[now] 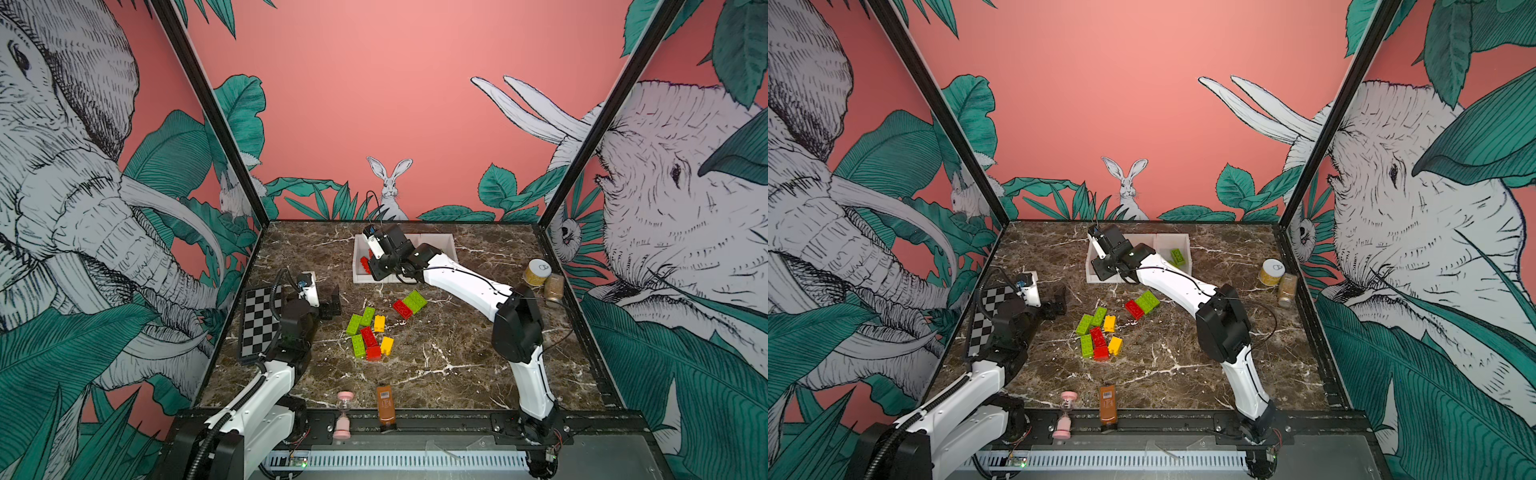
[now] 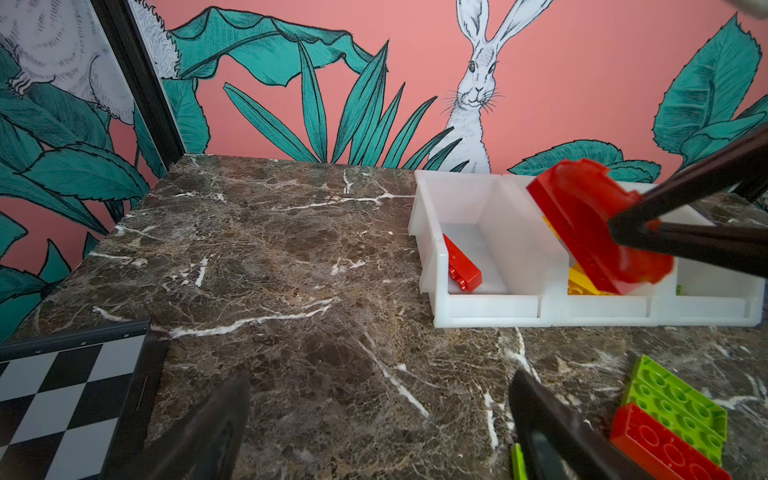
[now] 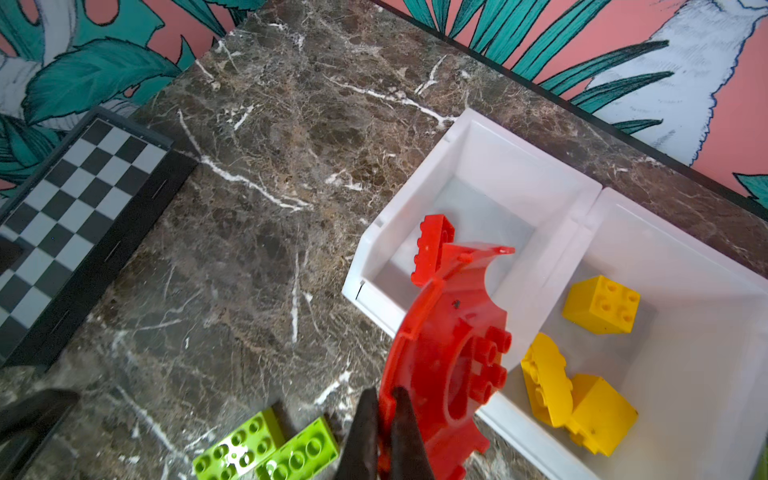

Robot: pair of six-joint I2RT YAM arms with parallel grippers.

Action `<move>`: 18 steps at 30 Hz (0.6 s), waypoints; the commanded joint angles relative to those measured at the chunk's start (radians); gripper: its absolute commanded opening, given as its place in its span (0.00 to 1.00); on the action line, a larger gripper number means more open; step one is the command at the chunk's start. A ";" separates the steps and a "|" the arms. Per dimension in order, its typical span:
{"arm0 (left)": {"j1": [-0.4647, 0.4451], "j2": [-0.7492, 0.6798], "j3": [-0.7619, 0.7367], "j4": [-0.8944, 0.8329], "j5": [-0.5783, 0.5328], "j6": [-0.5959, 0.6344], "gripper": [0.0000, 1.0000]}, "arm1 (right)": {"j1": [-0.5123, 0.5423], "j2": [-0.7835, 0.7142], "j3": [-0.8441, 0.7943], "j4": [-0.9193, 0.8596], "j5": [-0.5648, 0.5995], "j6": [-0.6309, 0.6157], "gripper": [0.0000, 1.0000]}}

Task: Sort the legos into containers by color
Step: 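Carry the red arch to the farthest compartment and release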

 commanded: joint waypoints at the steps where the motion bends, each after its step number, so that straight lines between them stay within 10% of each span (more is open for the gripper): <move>1: -0.004 -0.011 -0.007 0.012 -0.002 -0.013 0.98 | -0.011 0.045 0.068 0.067 0.010 0.000 0.03; 10: -0.004 -0.014 -0.007 0.013 -0.004 -0.012 0.98 | -0.021 0.179 0.192 0.091 0.019 0.000 0.05; 18: -0.004 -0.019 -0.008 0.011 -0.002 -0.012 0.98 | -0.023 0.194 0.200 0.094 0.044 0.004 0.27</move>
